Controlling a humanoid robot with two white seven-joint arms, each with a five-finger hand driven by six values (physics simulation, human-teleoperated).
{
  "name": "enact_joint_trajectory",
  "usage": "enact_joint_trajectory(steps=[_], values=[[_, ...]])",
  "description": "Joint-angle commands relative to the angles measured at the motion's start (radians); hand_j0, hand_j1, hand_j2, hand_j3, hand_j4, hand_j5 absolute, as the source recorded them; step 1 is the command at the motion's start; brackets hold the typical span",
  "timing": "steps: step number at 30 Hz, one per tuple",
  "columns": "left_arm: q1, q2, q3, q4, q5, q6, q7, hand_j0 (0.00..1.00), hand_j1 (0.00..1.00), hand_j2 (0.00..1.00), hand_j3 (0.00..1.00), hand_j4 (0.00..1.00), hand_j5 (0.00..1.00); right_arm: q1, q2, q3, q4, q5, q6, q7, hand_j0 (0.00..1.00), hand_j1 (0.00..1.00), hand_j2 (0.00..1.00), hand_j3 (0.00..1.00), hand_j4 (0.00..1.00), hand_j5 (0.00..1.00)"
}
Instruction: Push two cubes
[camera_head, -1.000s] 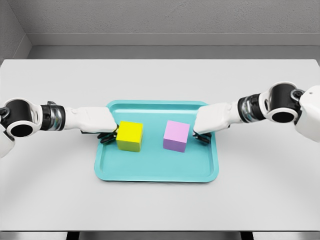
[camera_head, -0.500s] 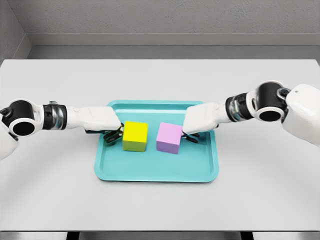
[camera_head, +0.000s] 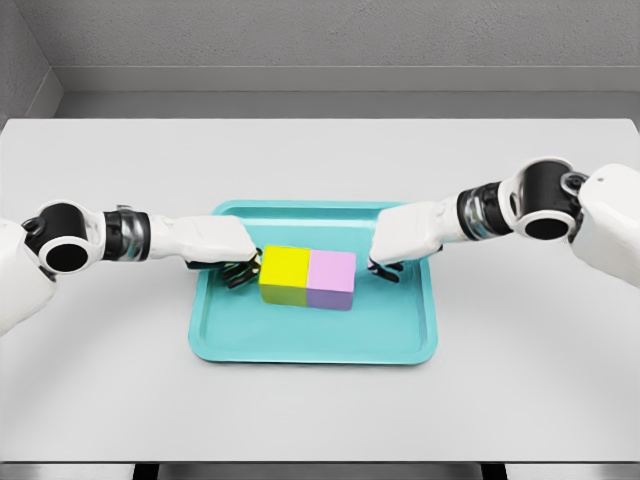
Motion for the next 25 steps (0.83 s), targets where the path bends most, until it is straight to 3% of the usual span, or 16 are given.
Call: enact_joint_trajectory(steps=[1,4,8,10,11,12,13,14,15,16,18,25], values=[[0.0,-0.001,0.001,0.002,0.009,0.004,0.001,0.02,0.02,0.02,0.02,0.02,0.02,0.002,-0.055,-0.016,0.0,-0.005,0.004,-0.001,0.33,0.33,0.33,0.33,0.33,0.33],[0.0,-0.001,0.001,0.002,0.009,0.004,0.001,0.02,0.02,0.02,0.02,0.02,0.02,0.006,-0.084,-0.021,-0.001,-0.004,0.004,-0.001,0.36,0.36,0.36,0.36,0.36,0.36],[-0.015,0.011,0.007,0.015,0.011,0.004,0.001,0.02,0.02,0.02,0.02,0.02,0.02,0.078,-0.221,-0.287,0.0,-0.02,0.004,-0.001,0.44,0.44,0.44,0.44,0.44,0.44],[-0.025,0.022,0.022,0.024,0.011,0.004,0.001,0.02,0.02,0.02,0.02,0.02,0.02,0.115,-0.291,-0.401,0.002,-0.125,0.004,-0.001,0.51,0.51,0.51,0.51,0.51,0.51],[-0.025,0.035,0.039,0.033,0.015,0.004,0.001,0.03,0.03,0.03,0.03,0.03,0.03,0.123,-0.301,-0.445,0.015,-0.157,0.004,-0.001,0.83,0.83,0.83,0.83,0.83,0.83],[-0.026,0.063,0.065,0.061,0.061,0.004,0.001,0.03,0.03,0.03,0.03,0.03,0.03,0.133,-0.301,-0.472,0.043,-0.158,0.004,-0.001,1.0,1.0,1.0,1.0,1.0,1.0],[-0.026,0.097,0.103,0.093,0.116,0.004,0.001,0.04,0.04,0.04,0.04,0.04,0.04,0.15,-0.299,-0.469,0.045,-0.158,0.004,-0.001,1.0,1.0,1.0,1.0,1.0,1.0],[-0.031,0.115,0.154,0.156,0.172,0.004,0.001,0.15,0.15,0.15,0.15,0.15,0.15,0.153,-0.291,-0.458,0.045,-0.16,0.004,-0.001,1.0,1.0,1.0,1.0,1.0,1.0],[-0.031,0.112,0.203,0.22,0.196,0.004,0.001,0.4,0.4,0.4,0.4,0.4,0.4,0.16,-0.287,-0.456,0.045,-0.158,0.004,-0.001,1.0,1.0,1.0,1.0,1.0,1.0],[-0.031,0.114,0.263,0.289,0.207,0.004,0.001,1.0,1.0,1.0,1.0,1.0,1.0,0.158,-0.258,-0.415,0.043,-0.158,0.004,-0.001,1.0,1.0,1.0,1.0,1.0,1.0],[-0.032,0.115,0.284,0.341,0.208,0.004,0.001,1.0,1.0,1.0,1.0,1.0,1.0,0.147,-0.245,-0.311,0.04,-0.157,0.004,-0.001,1.0,1.0,1.0,1.0,1.0,1.0],[-0.032,0.109,0.284,0.38,0.208,0.004,0.001,1.0,1.0,1.0,1.0,1.0,1.0,0.143,-0.252,-0.307,0.04,-0.157,0.004,-0.001,1.0,1.0,1.0,1.0,1.0,1.0]])
